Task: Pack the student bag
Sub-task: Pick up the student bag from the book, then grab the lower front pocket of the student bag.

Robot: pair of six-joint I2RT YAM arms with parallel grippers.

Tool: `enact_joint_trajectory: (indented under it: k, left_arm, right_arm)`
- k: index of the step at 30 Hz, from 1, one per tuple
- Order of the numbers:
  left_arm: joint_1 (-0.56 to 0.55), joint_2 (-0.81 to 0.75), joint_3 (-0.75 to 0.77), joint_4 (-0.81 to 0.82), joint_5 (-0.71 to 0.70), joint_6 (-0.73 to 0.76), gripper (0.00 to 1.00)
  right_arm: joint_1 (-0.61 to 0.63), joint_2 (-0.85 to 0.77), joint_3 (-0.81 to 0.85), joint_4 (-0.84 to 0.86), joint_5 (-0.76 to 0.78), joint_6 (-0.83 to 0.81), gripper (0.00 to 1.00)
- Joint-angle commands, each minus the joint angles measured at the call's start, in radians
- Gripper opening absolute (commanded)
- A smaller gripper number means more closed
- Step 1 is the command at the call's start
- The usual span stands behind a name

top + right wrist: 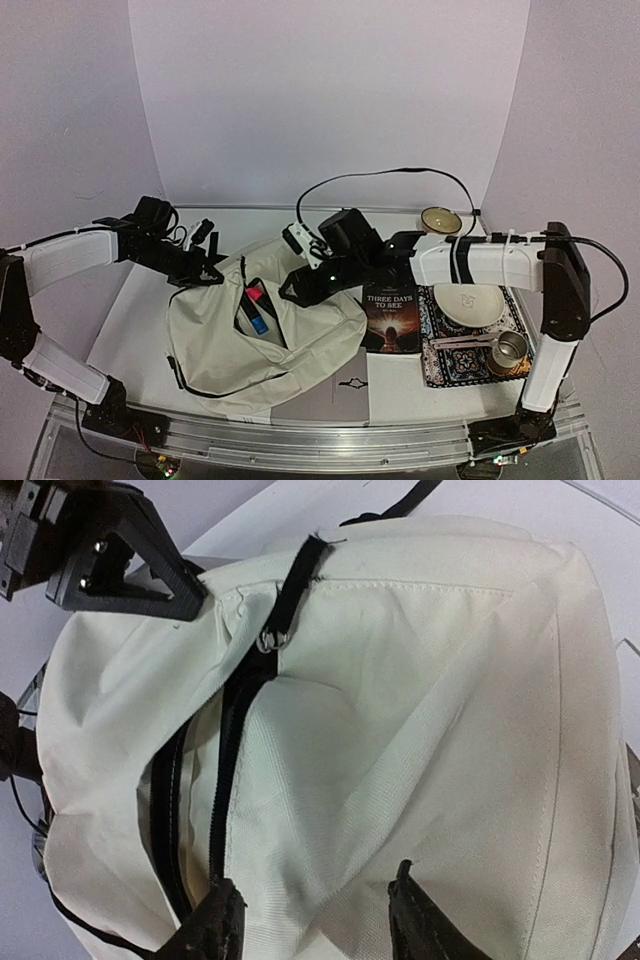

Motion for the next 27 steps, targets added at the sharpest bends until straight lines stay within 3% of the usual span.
enact_joint_trajectory:
  k: [1, 13, 27]
  left_arm:
    - [-0.007, -0.044, 0.102, 0.055, 0.070, 0.009, 0.00]
    - [-0.041, -0.038, 0.170, 0.064, 0.120, -0.012, 0.00]
    - [-0.077, -0.032, 0.181, 0.082, 0.125, -0.021, 0.00]
  right_arm:
    - [-0.003, -0.025, 0.127, -0.069, 0.007, -0.008, 0.53]
    - [-0.002, 0.178, 0.375, -0.061, 0.038, 0.134, 0.51]
    - [-0.009, 0.311, 0.507, 0.045, 0.079, 0.236, 0.49]
